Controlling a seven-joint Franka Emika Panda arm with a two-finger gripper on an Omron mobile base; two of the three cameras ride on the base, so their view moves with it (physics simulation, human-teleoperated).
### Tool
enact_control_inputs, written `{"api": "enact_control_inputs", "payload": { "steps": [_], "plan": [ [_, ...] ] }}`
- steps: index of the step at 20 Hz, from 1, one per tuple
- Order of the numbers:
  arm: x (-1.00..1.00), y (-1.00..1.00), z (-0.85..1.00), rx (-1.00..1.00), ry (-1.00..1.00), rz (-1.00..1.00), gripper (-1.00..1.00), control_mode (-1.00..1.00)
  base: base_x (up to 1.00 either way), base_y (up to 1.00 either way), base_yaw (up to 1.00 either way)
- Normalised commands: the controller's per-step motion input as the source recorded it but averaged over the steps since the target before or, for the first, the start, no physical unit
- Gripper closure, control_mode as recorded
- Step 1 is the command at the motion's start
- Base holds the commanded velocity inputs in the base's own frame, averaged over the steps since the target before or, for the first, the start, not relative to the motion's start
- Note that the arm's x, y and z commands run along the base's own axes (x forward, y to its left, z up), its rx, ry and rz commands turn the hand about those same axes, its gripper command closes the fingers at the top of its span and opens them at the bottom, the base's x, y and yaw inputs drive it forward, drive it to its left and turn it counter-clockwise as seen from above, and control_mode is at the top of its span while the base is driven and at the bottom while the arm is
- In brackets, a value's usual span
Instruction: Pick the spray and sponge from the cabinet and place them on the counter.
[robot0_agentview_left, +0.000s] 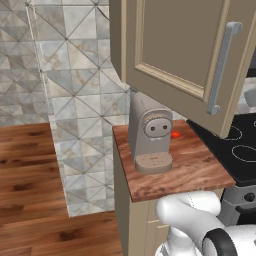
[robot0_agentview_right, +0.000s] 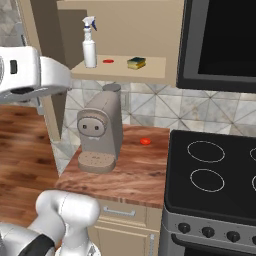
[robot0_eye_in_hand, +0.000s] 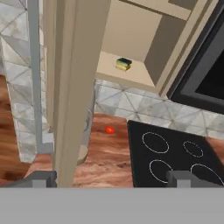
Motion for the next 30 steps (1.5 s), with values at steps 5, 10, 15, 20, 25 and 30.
{"api": "enact_control_inputs", "payload": {
  "steps": [5,10,15,20,25,30],
  "plan": [
    [-0.01,-0.34,0.00,0.06,0.00,0.33,-1.00,-1.00,0.00,0.00,0.00],
    [0.19,-0.35,0.00,0.08,0.00,0.32,-1.00,-1.00,0.00,0.00,0.00],
    [0.40,-0.33,-0.09,0.10,-0.01,0.33,-1.00,-1.00,0.00,0.00,0.00],
    [0.41,-0.25,-0.20,0.08,-0.04,0.34,-1.00,-1.00,0.00,0.00,0.00],
    [0.34,-0.14,-0.21,0.03,-0.09,0.29,-1.00,-1.00,0.00,0.00,0.00],
    [0.26,-0.02,-0.25,0.00,-0.09,0.06,-1.00,-1.00,0.00,0.00,0.00]
  ]
}}
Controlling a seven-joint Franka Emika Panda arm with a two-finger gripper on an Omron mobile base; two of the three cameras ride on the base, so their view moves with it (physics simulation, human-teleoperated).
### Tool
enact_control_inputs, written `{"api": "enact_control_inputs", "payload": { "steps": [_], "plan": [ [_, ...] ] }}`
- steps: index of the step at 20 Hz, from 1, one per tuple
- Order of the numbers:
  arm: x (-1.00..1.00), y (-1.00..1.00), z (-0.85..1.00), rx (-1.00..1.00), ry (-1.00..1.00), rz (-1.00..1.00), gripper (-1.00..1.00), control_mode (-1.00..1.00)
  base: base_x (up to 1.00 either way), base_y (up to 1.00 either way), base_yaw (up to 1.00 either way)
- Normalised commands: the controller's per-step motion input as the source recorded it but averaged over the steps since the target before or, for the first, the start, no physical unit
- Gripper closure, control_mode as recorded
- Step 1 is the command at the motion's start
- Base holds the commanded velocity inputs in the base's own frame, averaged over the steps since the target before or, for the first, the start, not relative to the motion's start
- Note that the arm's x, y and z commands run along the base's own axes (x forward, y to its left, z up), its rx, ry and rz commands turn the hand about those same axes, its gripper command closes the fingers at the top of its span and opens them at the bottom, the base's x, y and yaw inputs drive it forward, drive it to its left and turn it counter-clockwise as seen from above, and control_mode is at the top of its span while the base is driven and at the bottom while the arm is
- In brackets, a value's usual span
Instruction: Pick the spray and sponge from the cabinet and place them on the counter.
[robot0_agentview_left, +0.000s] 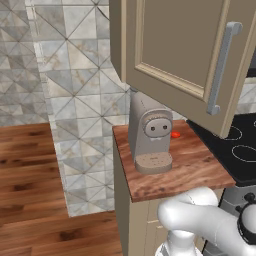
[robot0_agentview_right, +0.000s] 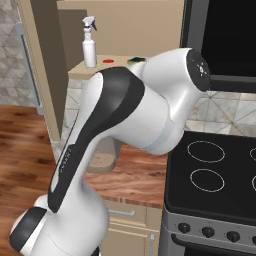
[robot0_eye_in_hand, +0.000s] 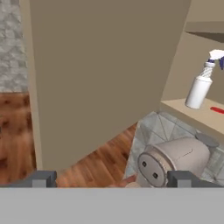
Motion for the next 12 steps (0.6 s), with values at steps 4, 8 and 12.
{"api": "enact_control_inputs", "payload": {
  "steps": [4,8,12],
  "plan": [
    [0.23,0.16,-0.26,0.00,-0.08,0.03,-1.00,-1.00,0.00,0.00,0.00],
    [0.18,0.25,-0.07,0.00,-0.08,0.05,-1.00,-1.00,0.00,0.00,0.00],
    [0.14,0.31,0.00,0.00,-0.08,0.06,-1.00,-1.00,0.00,0.00,0.00]
  ]
}}
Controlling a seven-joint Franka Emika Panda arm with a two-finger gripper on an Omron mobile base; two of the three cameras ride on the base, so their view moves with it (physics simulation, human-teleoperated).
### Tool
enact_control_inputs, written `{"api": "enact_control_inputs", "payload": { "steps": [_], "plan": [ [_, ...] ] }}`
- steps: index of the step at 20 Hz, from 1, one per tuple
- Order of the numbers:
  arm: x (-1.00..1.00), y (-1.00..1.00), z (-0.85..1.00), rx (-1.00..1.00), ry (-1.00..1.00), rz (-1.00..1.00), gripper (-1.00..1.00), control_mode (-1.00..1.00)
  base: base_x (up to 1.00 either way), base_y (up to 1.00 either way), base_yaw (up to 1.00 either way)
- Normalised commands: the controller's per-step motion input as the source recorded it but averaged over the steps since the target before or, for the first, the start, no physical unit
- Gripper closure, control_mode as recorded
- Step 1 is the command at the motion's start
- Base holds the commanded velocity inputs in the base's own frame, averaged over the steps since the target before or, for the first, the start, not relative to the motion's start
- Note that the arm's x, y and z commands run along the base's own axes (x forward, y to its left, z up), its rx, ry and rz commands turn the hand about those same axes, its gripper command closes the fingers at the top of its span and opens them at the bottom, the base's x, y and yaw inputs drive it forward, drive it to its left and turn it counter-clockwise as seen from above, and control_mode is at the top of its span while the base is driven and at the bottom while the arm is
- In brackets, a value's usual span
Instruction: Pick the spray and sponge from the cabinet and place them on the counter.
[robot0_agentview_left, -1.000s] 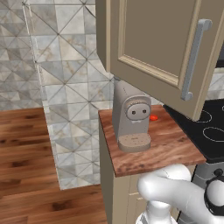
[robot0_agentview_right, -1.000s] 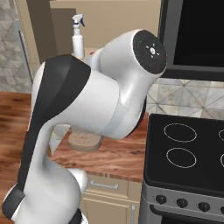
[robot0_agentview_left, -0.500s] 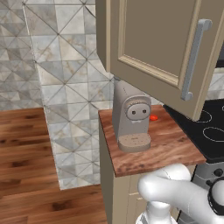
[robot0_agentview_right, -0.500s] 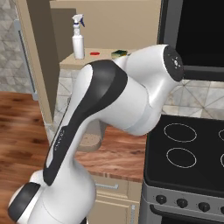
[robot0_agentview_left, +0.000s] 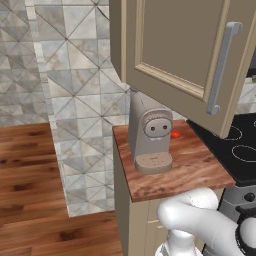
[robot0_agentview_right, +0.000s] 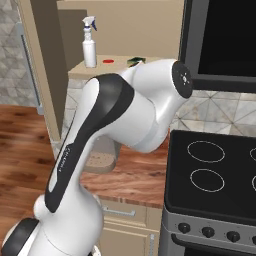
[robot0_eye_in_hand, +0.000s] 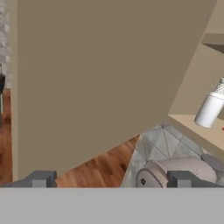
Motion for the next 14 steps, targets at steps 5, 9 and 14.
{"api": "enact_control_inputs", "payload": {
  "steps": [5,9,14],
  "plan": [
    [0.33,0.17,0.07,0.04,-0.01,0.07,-1.00,-1.00,0.00,0.00,0.00],
    [0.57,0.07,0.06,0.11,0.04,0.10,-1.00,-1.00,0.00,0.00,0.00],
    [0.51,0.05,0.00,0.12,0.07,0.12,-1.00,-1.00,0.00,0.00,0.00]
  ]
}}
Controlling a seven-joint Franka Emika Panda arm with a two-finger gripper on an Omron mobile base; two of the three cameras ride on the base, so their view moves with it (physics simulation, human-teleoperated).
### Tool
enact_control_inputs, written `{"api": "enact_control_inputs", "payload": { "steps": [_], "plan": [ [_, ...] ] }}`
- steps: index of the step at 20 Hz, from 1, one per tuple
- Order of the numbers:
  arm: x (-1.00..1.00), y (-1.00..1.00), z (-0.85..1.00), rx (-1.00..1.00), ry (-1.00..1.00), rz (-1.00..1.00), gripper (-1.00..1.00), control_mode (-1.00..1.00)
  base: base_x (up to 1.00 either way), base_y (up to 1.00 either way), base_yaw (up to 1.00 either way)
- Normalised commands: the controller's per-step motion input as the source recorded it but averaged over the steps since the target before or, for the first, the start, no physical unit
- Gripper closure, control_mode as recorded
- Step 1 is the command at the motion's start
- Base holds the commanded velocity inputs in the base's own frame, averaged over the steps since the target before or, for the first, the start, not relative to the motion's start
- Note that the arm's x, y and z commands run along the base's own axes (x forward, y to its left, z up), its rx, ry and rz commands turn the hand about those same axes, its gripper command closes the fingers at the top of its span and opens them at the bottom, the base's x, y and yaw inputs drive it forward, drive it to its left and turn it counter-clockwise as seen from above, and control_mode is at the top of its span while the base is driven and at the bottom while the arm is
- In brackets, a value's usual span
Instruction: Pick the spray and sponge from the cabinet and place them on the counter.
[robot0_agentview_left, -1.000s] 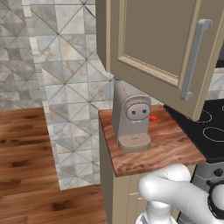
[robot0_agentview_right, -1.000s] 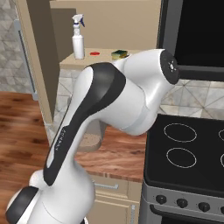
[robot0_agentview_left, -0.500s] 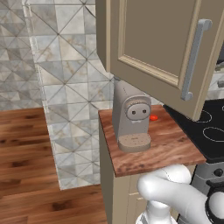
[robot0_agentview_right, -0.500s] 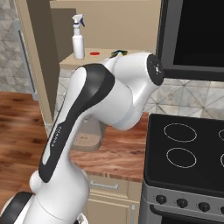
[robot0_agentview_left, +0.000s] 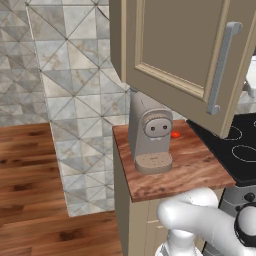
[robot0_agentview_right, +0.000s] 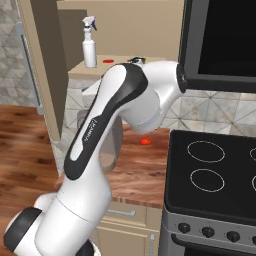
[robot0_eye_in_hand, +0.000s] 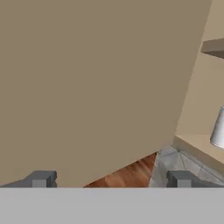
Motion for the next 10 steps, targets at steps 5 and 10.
{"api": "enact_control_inputs", "payload": {
  "steps": [5,10],
  "plan": [
    [0.23,0.11,0.00,0.09,0.07,0.15,-1.00,-1.00,0.00,0.00,0.00],
    [0.00,0.23,0.00,0.03,0.03,0.17,-1.00,-1.00,0.00,0.00,0.00]
  ]
}}
